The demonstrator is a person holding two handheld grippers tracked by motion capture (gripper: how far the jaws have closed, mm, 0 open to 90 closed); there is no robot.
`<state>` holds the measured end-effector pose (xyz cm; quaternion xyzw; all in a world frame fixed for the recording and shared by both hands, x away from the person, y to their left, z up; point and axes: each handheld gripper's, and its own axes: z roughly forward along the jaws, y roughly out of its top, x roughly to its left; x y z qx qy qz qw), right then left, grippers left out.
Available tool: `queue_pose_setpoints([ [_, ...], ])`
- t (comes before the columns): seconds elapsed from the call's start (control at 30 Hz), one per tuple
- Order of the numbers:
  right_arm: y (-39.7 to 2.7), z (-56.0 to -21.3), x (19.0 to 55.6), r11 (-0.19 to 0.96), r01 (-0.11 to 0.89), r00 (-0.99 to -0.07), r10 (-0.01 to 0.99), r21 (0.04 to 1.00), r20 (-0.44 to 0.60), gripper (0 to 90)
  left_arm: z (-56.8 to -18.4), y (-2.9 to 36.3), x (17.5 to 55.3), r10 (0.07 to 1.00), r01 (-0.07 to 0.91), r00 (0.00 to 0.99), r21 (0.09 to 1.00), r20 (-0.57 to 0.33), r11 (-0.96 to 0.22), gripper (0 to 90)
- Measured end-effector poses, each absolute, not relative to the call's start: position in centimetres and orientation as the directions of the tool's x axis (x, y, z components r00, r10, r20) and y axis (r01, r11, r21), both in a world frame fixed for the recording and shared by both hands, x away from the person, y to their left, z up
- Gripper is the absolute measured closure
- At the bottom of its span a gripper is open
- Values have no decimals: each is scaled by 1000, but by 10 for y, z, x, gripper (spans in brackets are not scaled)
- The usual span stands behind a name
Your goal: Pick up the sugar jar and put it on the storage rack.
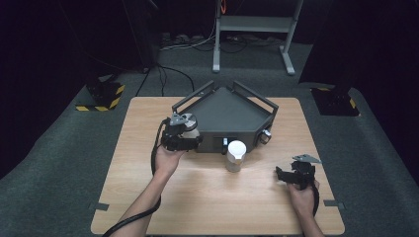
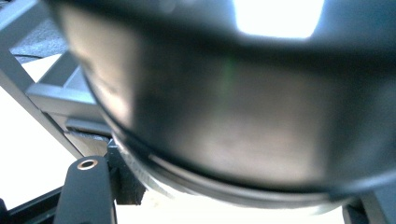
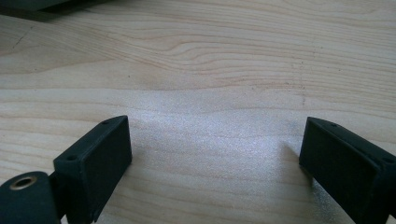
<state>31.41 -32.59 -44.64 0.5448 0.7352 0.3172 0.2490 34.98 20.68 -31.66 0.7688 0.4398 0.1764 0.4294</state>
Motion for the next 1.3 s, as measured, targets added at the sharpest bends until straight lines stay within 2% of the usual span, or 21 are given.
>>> queue_pose_setpoints([
  [0.6,-326,-446,314,205,643,-282,959,738,-21,89,-294,183,390,840,527,535,814,-94,-245,310],
  [0.93,-326,-446,314,206,643,-283,959,737,-21,89,-294,164,413,855,543,504,814,-118,-207,310],
  [1.3,-326,-446,314,207,643,-283,959,738,-22,89,-296,141,429,880,572,469,786,-81,-233,310],
])
